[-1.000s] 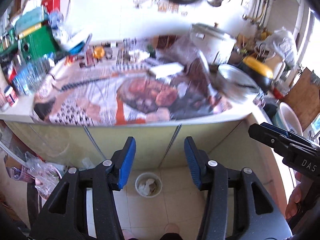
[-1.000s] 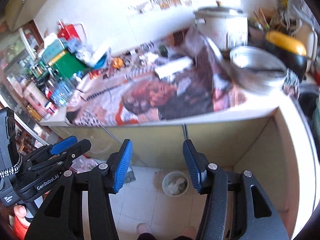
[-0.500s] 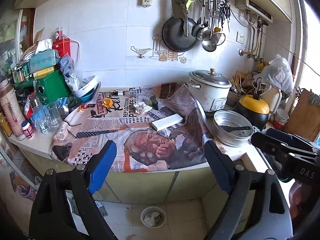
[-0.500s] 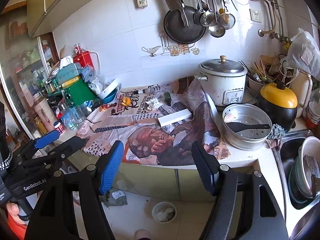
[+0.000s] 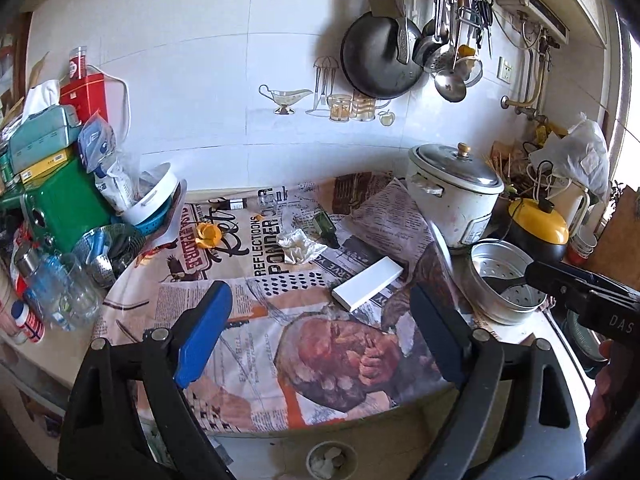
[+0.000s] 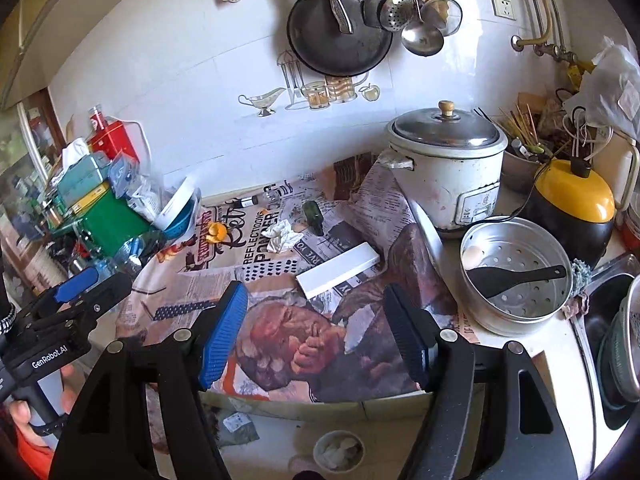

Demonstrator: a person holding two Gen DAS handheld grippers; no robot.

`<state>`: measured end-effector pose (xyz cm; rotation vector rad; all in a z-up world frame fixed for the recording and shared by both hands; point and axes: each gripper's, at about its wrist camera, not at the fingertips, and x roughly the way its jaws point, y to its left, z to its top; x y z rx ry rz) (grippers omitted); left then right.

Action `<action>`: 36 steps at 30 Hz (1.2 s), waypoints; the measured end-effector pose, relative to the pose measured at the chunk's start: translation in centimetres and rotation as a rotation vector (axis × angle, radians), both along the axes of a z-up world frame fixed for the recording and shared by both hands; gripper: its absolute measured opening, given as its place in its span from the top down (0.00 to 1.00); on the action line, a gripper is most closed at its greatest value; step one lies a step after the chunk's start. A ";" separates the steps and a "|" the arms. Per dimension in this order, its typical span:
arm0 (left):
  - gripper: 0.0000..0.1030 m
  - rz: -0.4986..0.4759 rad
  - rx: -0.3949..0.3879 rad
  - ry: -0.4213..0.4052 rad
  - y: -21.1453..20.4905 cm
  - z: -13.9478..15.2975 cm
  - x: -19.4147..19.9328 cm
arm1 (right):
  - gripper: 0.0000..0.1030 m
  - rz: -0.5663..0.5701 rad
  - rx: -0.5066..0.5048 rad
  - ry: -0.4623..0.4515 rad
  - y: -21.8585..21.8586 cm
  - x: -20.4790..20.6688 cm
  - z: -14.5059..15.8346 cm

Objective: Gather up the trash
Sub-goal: 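Raise both tools back up to the counter, then grasp the white rectangular card with the right tool while the left tool grasps the crumpled tissue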

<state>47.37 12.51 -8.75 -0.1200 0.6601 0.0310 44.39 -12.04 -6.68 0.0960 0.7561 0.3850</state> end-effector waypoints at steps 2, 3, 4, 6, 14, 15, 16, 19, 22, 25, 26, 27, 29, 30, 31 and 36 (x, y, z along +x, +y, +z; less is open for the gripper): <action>0.12 -0.018 0.002 0.012 1.8 -0.3 1.9 | 0.35 -0.029 0.006 0.011 1.2 1.5 -0.3; 0.12 -0.026 0.000 0.015 2.6 -0.6 2.8 | 0.35 -0.040 0.008 0.019 1.7 2.3 -0.6; 0.12 -0.032 -0.001 0.017 3.5 -0.8 3.7 | 0.35 -0.051 0.009 0.028 2.3 3.0 -0.9; 0.12 -0.032 0.001 0.027 5.1 -1.4 5.4 | 0.35 -0.073 0.011 0.045 3.3 4.3 -1.9; 0.12 0.019 0.012 0.092 9.2 -4.1 9.8 | 0.34 -0.104 -0.012 0.249 7.0 11.5 -10.0; 0.12 0.034 0.018 0.107 9.5 -4.6 10.3 | 0.34 -0.110 -0.012 0.276 7.2 12.3 -11.2; 0.13 0.049 0.020 0.121 9.8 -5.0 10.9 | 0.34 -0.116 -0.015 0.304 7.4 13.3 -12.3; 0.13 0.095 0.017 0.144 10.3 -6.1 12.1 | 0.34 -0.141 -0.014 0.397 7.6 16.0 -15.8; 0.12 0.121 0.012 0.164 10.6 -6.9 13.0 | 0.34 -0.162 -0.019 0.485 7.9 18.5 -18.7; 0.13 0.133 0.025 0.201 10.9 -8.2 14.4 | 0.34 -0.201 -0.005 0.542 7.8 20.4 -20.8; 0.13 0.141 0.031 0.214 11.0 -8.7 14.9 | 0.34 -0.214 0.004 0.552 7.8 20.9 -21.2; 0.13 0.150 0.034 0.226 11.1 -9.0 15.3 | 0.34 -0.228 0.010 0.552 7.8 21.3 -21.4; 0.13 0.159 0.021 0.239 11.3 -9.6 15.9 | 0.34 -0.253 0.003 0.556 8.2 22.0 -21.6; 0.13 0.163 0.014 0.244 11.4 -9.8 16.1 | 0.34 -0.260 0.000 0.561 8.4 22.2 -21.8; 0.13 0.166 0.008 0.248 11.5 -10.0 16.3 | 0.34 -0.265 -0.003 0.565 8.6 22.5 -21.9; 0.13 0.144 0.003 0.269 11.2 -10.9 17.5 | 0.31 -0.228 -0.103 0.533 10.6 23.2 -22.0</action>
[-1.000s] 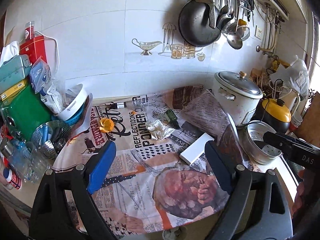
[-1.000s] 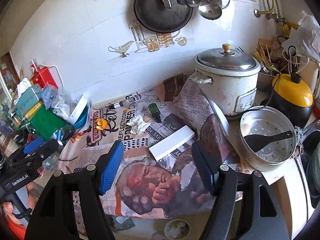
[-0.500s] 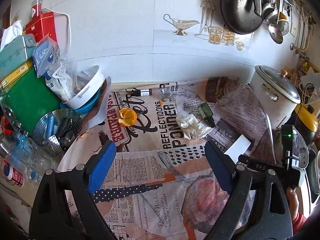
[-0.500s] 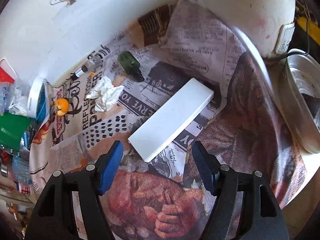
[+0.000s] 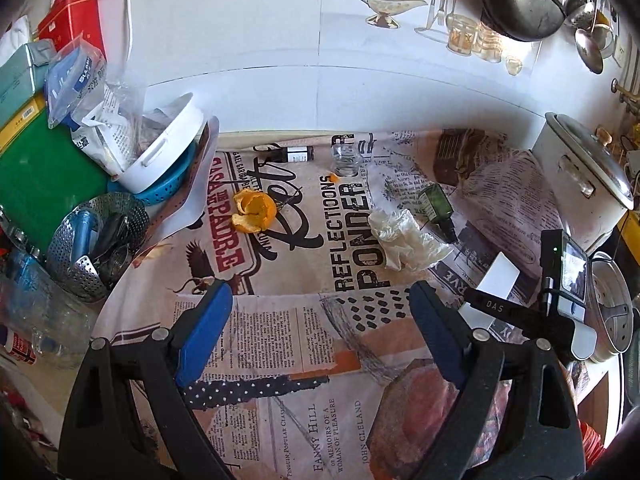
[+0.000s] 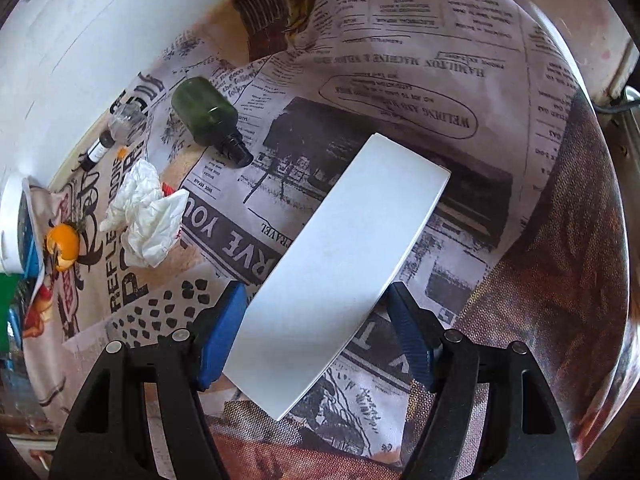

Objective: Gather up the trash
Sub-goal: 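Grasp the white rectangular card with the right tool while the left tool grasps the crumpled tissue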

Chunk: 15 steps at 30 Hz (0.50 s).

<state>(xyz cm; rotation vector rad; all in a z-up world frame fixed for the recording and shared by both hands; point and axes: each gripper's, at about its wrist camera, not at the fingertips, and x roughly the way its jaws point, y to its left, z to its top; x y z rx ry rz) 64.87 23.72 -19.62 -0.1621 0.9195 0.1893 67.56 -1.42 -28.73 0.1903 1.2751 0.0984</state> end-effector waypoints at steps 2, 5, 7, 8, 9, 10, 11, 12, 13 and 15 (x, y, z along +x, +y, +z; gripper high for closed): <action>0.13 -0.010 -0.002 0.007 -0.3 -0.5 0.6 | 0.31 0.053 -0.036 -0.005 0.9 0.0 -0.3; 0.13 -0.025 -0.019 0.025 -1.0 -1.6 1.9 | 0.29 0.130 -0.090 -0.019 2.1 0.0 -0.7; 0.13 -0.034 -0.040 0.039 -1.5 -2.5 2.8 | 0.30 0.177 -0.098 -0.027 2.0 -0.3 -0.7; 0.13 -0.039 -0.055 0.045 -1.8 -3.0 3.3 | 0.32 0.193 -0.096 -0.027 1.7 -0.4 -0.6; 0.13 -0.044 -0.072 0.053 -2.0 -3.4 3.8 | 0.32 0.210 -0.098 -0.028 1.3 -0.6 -0.6; 0.13 -0.051 -0.092 0.063 -2.3 -4.0 4.4 | 0.34 0.229 -0.101 -0.028 1.0 -0.8 -0.6; 0.13 -0.059 -0.110 0.073 -2.7 -4.6 5.0 | 0.35 0.247 -0.107 -0.027 0.4 -0.9 -0.6; 0.13 -0.067 -0.126 0.084 -3.1 -5.2 5.7 | 0.36 0.263 -0.106 -0.025 0.1 -1.1 -0.5; 0.13 -0.075 -0.141 0.094 -3.5 -5.8 6.5 | 0.38 0.282 -0.095 -0.023 -0.3 -1.3 -0.4; 0.13 -0.094 -0.158 0.112 -4.4 -7.2 8.1 | 0.41 0.323 -0.085 -0.021 -1.5 -1.8 -0.3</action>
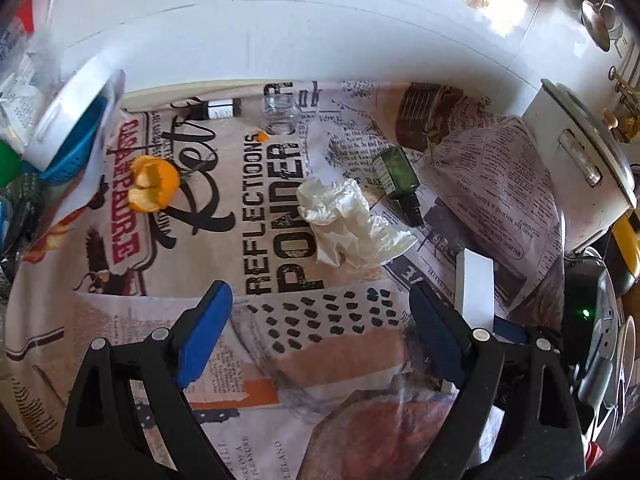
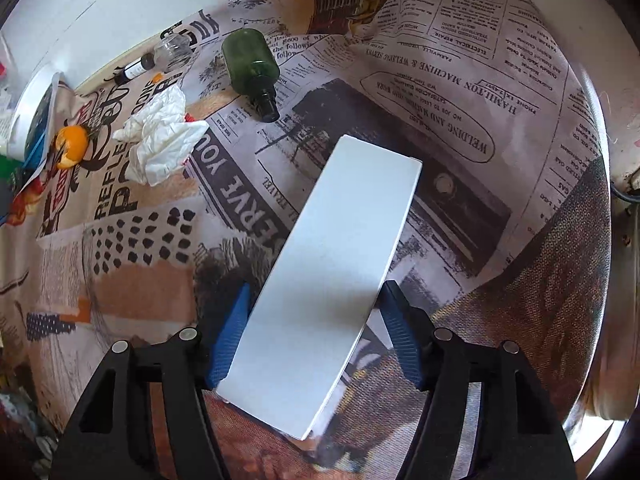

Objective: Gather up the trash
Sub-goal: 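Grasp the white rectangular card with the right tool while the left tool grasps the crumpled tissue, then carry the card and tissue down toward the floor bin with both tools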

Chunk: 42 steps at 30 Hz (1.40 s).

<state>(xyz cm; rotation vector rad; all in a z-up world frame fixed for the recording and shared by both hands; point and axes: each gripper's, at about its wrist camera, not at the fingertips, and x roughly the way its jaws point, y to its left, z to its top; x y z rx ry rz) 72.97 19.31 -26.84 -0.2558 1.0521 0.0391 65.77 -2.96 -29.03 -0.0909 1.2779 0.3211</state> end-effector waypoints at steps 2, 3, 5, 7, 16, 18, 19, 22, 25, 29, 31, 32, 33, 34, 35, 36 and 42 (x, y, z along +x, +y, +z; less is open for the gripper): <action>0.13 -0.018 -0.002 0.036 -0.8 -1.7 2.0 | 0.43 0.031 -0.005 -0.003 -1.0 -0.4 0.0; 0.13 -0.023 -0.009 0.058 -1.1 -2.7 3.1 | 0.44 0.037 -0.003 -0.003 -1.6 -0.6 0.0; 0.13 -0.019 -0.042 0.083 -1.4 -3.9 4.5 | 0.45 0.046 -0.002 -0.002 -2.5 -0.7 -0.1; 0.13 0.007 -0.087 0.087 -1.4 -4.5 5.4 | 0.46 0.051 -0.005 -0.003 -3.3 -0.6 0.1; 0.28 0.156 -0.128 0.110 -2.4 -6.6 7.6 | 0.48 0.069 0.004 -0.011 -3.5 -0.3 0.3; 0.35 0.190 -0.140 0.092 -2.0 -6.8 7.5 | 0.48 0.073 0.008 -0.009 -3.3 0.2 0.1; 0.41 0.204 -0.150 0.077 -1.8 -6.7 7.4 | 0.48 0.073 0.012 -0.006 -3.3 0.2 0.1; 0.66 0.202 -0.150 0.050 -1.4 -6.2 6.9 | 0.48 0.068 0.019 -0.003 -3.7 0.3 0.0; 0.77 0.166 -0.149 0.055 -1.4 -5.7 6.4 | 0.48 0.053 0.032 -0.004 -4.3 -0.1 0.5; 0.81 0.115 -0.110 0.052 -1.8 -5.1 4.8 | 0.48 0.023 0.051 -0.020 -4.6 -0.6 1.3; 0.81 0.096 -0.097 0.041 -1.8 -4.4 3.4 | 0.48 0.010 0.071 -0.032 -4.7 -0.9 2.0; 0.82 0.088 -0.093 0.032 -1.7 -4.0 2.8 | 0.48 0.003 0.077 -0.038 -4.7 -1.1 2.3; 0.82 0.081 -0.089 0.022 -1.6 -3.4 2.0 | 0.48 -0.002 0.081 -0.046 -4.6 -1.3 2.7; 0.82 0.073 -0.084 0.012 -1.5 -2.9 1.3 | 0.48 -0.005 0.082 -0.057 -4.5 -1.6 3.1; 0.82 0.064 -0.075 0.000 -1.4 -2.2 0.6 | 0.48 -0.008 0.082 -0.068 -4.4 -1.8 3.5; 0.82 0.052 -0.065 -0.014 -1.3 -1.4 -0.3 | 0.48 -0.013 0.084 -0.080 -4.2 -2.0 3.9; 0.82 -0.027 0.006 -0.130 -0.7 4.2 -5.1 | 0.48 -0.073 0.117 -0.165 -3.5 -4.4 7.3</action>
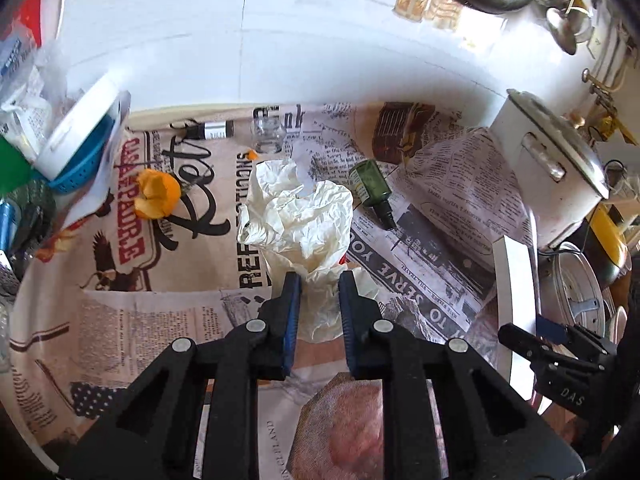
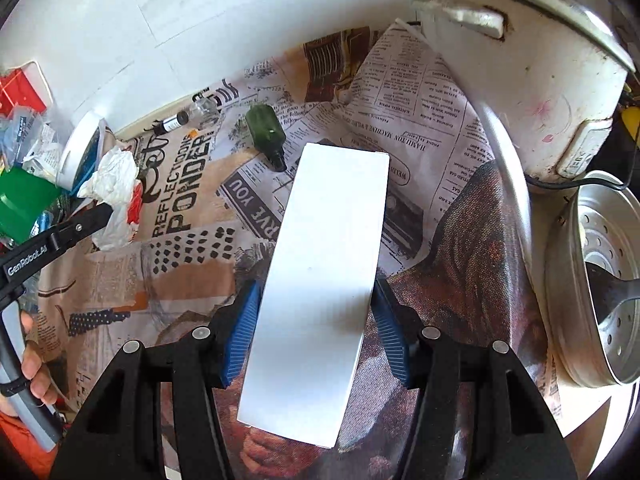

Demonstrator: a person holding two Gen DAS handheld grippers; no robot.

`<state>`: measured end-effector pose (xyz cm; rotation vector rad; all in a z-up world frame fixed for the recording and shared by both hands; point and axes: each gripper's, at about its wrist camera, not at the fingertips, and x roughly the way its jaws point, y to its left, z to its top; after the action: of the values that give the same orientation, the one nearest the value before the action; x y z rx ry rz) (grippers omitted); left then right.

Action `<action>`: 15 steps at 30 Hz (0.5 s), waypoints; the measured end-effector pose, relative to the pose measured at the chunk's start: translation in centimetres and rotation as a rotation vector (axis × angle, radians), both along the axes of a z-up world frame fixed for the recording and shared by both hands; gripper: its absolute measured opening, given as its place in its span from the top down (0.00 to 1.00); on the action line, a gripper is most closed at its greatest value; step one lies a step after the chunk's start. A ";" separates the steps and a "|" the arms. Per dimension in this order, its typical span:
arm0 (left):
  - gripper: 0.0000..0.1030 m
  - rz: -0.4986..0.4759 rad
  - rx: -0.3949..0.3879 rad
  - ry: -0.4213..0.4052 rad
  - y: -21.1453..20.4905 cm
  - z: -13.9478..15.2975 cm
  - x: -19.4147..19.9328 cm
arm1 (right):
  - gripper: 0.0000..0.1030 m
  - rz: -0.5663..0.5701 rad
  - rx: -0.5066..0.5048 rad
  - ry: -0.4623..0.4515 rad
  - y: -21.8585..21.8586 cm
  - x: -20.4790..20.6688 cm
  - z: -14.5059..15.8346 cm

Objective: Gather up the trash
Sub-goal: 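Carry the card and tissue down toward the floor bin with both tools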

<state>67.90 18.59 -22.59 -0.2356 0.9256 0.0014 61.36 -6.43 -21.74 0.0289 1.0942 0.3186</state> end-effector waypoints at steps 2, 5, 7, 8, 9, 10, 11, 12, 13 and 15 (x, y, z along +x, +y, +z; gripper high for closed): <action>0.82 -0.027 0.012 -0.038 0.1 1.7 -1.5 | 0.48 -0.020 0.012 -0.030 0.2 -0.9 1.1; 0.82 -0.071 0.042 -0.092 -0.1 4.1 -4.0 | 0.48 -0.051 0.027 -0.087 0.5 -2.9 3.1; 0.82 -0.094 0.038 -0.119 -0.1 5.3 -5.3 | 0.48 -0.065 0.045 -0.117 0.5 -4.2 4.3; 0.82 -0.101 0.038 -0.128 -0.1 5.7 -6.0 | 0.48 -0.070 0.055 -0.130 0.4 -4.9 4.9; 0.82 -0.107 0.038 -0.137 -0.2 6.1 -6.6 | 0.48 -0.071 0.061 -0.144 0.5 -5.6 5.6; 0.82 -0.111 0.039 -0.146 -0.4 6.5 -7.4 | 0.48 -0.068 0.064 -0.158 0.5 -6.3 6.2; 0.82 -0.113 0.039 -0.152 -0.6 6.8 -8.0 | 0.48 -0.065 0.066 -0.173 0.5 -6.8 6.7; 0.82 -0.112 0.033 -0.158 -0.7 7.2 -8.7 | 0.48 -0.059 0.068 -0.188 0.5 -7.5 7.4; 0.82 -0.110 0.026 -0.162 -0.9 7.4 -9.3 | 0.48 -0.053 0.070 -0.199 0.3 -8.0 7.9; 0.82 -0.101 0.015 -0.168 -1.4 7.9 -10.7 | 0.48 -0.043 0.080 -0.218 0.1 -9.1 8.7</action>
<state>57.24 17.16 -14.74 -0.1724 0.7693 -0.1035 52.26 -6.36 -13.03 0.0870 0.8637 0.3194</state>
